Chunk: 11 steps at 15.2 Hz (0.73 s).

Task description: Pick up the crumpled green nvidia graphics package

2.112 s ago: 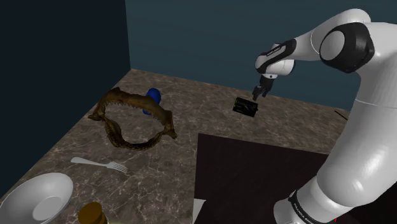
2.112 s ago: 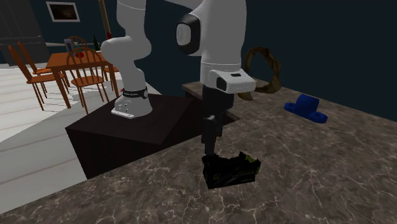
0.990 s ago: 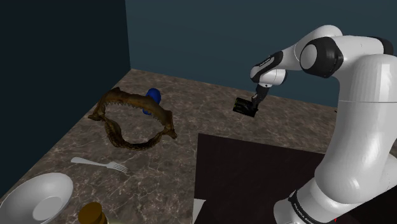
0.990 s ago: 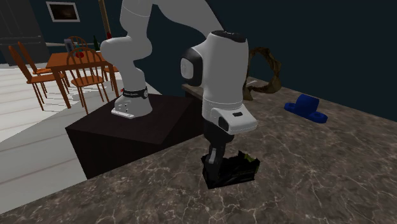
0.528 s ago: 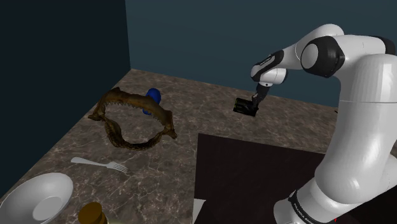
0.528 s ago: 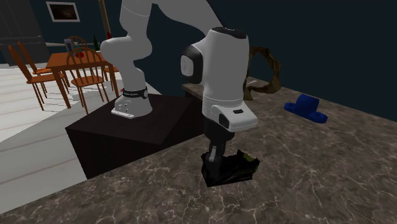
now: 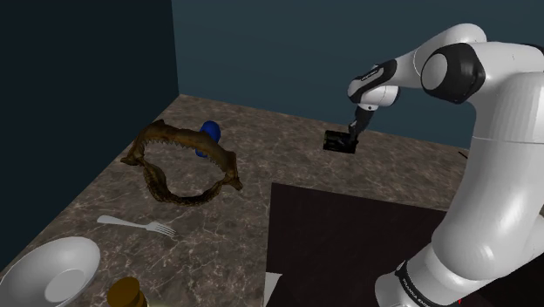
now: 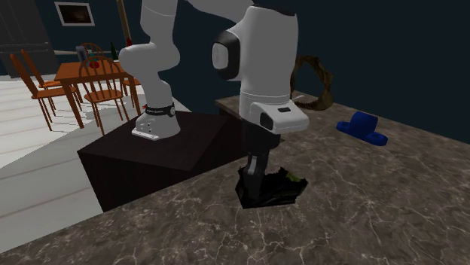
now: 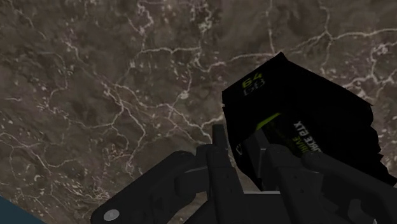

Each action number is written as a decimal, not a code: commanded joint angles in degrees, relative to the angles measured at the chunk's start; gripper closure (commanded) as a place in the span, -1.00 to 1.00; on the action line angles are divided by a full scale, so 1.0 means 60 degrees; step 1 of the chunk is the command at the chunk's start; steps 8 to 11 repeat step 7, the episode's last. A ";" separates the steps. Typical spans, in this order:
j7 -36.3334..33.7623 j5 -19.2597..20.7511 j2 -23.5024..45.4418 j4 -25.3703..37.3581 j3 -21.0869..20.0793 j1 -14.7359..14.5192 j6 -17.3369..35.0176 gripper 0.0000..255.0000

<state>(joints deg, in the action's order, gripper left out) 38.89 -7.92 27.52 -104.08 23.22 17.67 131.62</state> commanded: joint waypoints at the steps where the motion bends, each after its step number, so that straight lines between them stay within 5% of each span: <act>1: -0.0042 0.0077 -0.0168 0.0061 0.0048 -0.0041 -0.0221 1.00; 11: -0.0102 0.0212 -0.0456 0.0209 0.0127 -0.0099 -0.0640 1.00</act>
